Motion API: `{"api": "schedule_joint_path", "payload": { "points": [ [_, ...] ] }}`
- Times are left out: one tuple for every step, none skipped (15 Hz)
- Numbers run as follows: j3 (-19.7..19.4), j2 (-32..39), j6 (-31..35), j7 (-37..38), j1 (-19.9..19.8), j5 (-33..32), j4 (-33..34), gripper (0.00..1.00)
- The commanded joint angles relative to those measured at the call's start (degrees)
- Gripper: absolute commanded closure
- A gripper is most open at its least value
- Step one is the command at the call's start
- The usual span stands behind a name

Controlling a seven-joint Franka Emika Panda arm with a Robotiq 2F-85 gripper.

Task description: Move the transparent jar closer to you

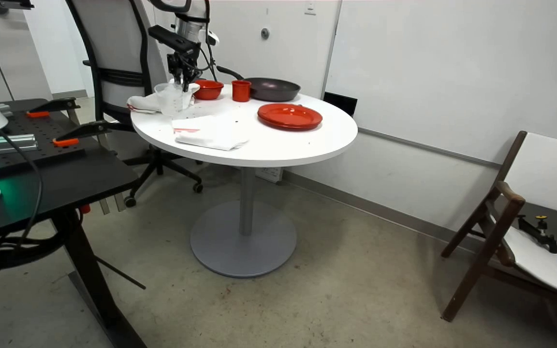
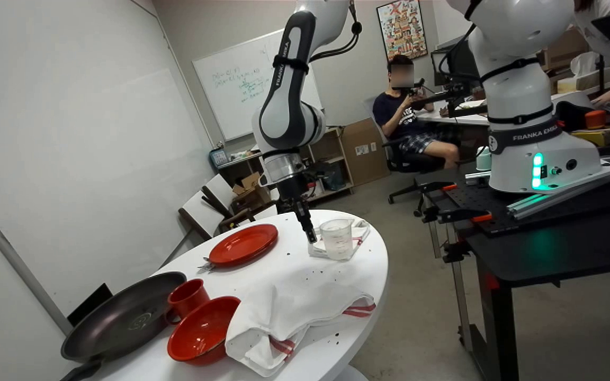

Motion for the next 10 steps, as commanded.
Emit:
{"api": "schedule_joint_path", "payload": {
  "points": [
    [0.2, 3.1, 0.4, 3.4, 0.0, -3.1, 3.3, 0.93],
    [-0.1, 3.5, 0.3, 4.4, 0.3, -3.9, 3.7, 0.93],
    [-0.2, 3.7, 0.5, 5.2, 0.3, -4.4, 3.9, 0.93],
    [-0.4, 3.8, 0.8, 6.2, 0.3, -4.8, 3.9, 0.93],
    [-0.5, 4.0, 0.9, 7.0, 0.3, -5.2, 4.1, 0.93],
    [-0.6, 4.3, 1.0, 7.8, 0.4, -5.7, 4.3, 0.93],
    [-0.6, 4.5, 0.8, 8.4, 0.5, -6.1, 4.5, 0.93],
    [-0.7, 4.4, 0.8, 9.1, 0.4, -6.3, 4.4, 0.93],
    [-0.7, 4.3, 0.9, 9.7, 0.3, -6.3, 4.3, 0.93],
    [-0.8, 4.2, 1.0, 10.3, 0.2, -6.2, 4.0, 0.93]
  ]
}}
